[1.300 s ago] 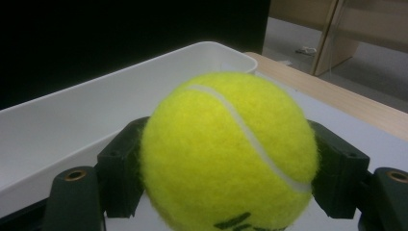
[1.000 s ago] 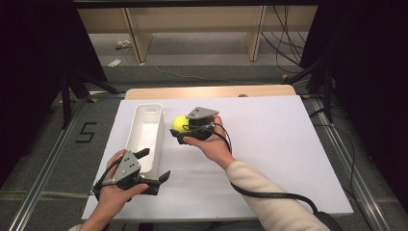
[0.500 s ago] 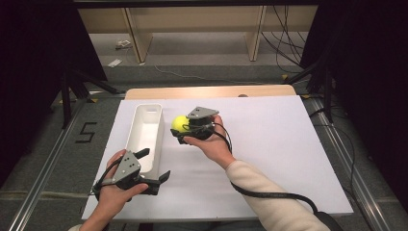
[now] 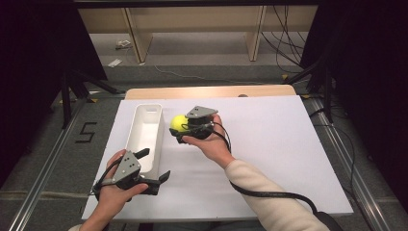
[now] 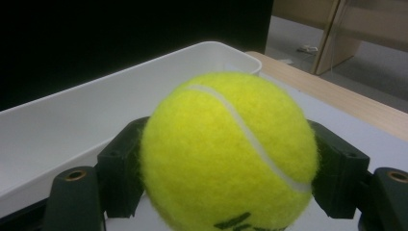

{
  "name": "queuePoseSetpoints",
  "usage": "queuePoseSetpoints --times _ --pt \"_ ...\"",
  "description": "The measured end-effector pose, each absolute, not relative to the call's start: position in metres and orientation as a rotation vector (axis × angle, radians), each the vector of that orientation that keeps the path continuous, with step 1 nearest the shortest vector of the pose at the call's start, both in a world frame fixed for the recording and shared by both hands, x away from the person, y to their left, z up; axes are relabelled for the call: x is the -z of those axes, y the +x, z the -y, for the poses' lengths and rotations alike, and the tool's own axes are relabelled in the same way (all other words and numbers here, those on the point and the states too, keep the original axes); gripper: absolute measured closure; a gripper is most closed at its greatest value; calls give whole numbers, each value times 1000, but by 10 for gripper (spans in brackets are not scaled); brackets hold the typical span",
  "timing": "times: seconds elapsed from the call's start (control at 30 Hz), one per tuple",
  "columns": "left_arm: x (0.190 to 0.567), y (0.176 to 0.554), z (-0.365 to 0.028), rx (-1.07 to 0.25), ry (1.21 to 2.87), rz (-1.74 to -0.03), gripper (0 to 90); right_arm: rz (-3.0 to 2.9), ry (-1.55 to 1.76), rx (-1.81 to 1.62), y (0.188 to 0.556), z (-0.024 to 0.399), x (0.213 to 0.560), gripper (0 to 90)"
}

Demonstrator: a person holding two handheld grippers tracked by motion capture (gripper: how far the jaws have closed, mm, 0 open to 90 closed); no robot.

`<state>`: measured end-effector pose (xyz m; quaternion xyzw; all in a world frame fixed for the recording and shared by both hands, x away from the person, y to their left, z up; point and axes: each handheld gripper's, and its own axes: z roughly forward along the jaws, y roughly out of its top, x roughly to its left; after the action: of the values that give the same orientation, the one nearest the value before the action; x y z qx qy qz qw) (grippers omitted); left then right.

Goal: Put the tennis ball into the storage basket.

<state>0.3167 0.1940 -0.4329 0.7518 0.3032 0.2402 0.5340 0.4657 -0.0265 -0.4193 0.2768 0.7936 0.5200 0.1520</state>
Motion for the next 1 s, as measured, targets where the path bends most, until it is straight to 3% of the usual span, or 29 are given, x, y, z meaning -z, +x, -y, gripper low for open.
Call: queuePoseSetpoints --times 1.0 --pt "432 316 -194 -567 1790 -724 0 -2279 774 -1500 467 20 414 265"
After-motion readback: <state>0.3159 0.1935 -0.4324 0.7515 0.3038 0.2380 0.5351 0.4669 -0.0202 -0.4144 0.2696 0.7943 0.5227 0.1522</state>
